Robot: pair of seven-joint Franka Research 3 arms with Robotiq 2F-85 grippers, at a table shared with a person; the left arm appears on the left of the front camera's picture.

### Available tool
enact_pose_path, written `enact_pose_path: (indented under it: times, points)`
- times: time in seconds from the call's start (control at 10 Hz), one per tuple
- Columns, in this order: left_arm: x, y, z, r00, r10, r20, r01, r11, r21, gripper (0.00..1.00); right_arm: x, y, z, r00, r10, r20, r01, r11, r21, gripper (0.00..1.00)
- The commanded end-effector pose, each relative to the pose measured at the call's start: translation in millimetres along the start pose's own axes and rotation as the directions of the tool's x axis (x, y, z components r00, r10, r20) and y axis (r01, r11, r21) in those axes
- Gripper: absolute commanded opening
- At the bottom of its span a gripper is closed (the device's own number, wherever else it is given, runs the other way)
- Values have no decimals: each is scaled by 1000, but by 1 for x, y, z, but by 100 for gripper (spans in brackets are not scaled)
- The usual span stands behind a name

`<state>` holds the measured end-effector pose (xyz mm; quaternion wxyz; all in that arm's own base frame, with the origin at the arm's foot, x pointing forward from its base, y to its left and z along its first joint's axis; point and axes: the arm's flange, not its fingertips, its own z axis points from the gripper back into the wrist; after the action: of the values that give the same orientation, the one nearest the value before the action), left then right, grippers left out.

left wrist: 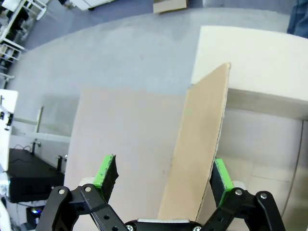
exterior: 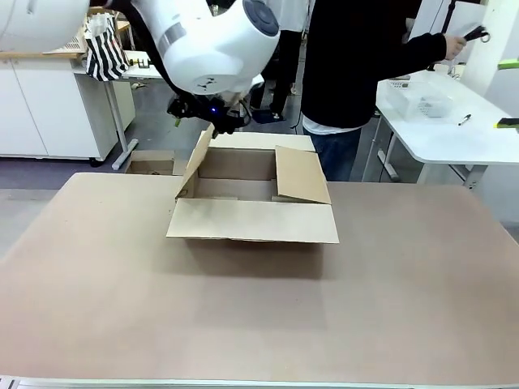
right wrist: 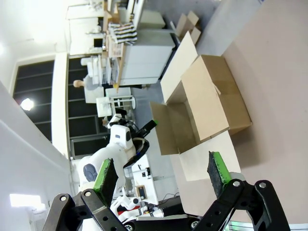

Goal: Pack the gift set into the box.
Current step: Place both hands on the side flaps of the Package Box and spread them outward.

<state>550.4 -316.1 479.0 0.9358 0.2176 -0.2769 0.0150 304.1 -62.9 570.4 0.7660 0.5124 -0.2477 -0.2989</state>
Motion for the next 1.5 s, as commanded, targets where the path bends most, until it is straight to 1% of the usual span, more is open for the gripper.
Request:
enact_pose_path:
  times: [0.0,0.1,0.2,0.4,0.6,0.7,0.8,0.9,1.0,1.2,1.3,1.4]
  points:
    - [-7,30,-11,998,68,-10,-68,997,-26,100,1,1,-4,1000,20,0,-20,1000,23,100]
    - [-5,43,-12,997,74,-33,-76,995,-62,100,1,1,-4,1000,20,0,-20,1000,23,100]
    - [0,66,-14,992,115,-59,-121,987,-104,100,1,1,-4,1000,20,0,-20,1000,23,100]
    - [7,99,-22,984,123,-131,-151,961,-232,100,1,1,-4,1000,20,0,-20,1000,23,100]
    - [7,125,-45,970,108,-218,-178,927,-329,100,1,1,-4,1000,20,0,-20,1000,23,100]
    - [5,135,-58,960,116,-257,-201,921,-335,100,1,1,-4,1000,20,0,-20,1000,23,100]
    - [-1,141,-71,953,85,-292,-199,900,-388,100,1,1,-4,1000,20,0,-20,1000,23,100]
    - [-6,145,-84,944,70,-322,-208,885,-417,100,1,1,-4,1000,20,0,-20,1000,23,100]
    - [-11,154,-92,936,84,-342,-236,871,-430,100,1,1,-4,1000,20,0,-20,1000,23,100]
    - [-19,167,-100,929,65,-365,-260,816,-516,100,1,1,-4,1000,20,0,-20,1000,23,100]
    - [-24,169,-107,918,59,-391,-281,795,-538,100,1,1,-4,1000,20,0,-20,1000,23,100]
    - [-30,164,-111,891,53,-452,-316,785,-532,100,1,1,-4,1000,20,0,-20,1000,23,100]
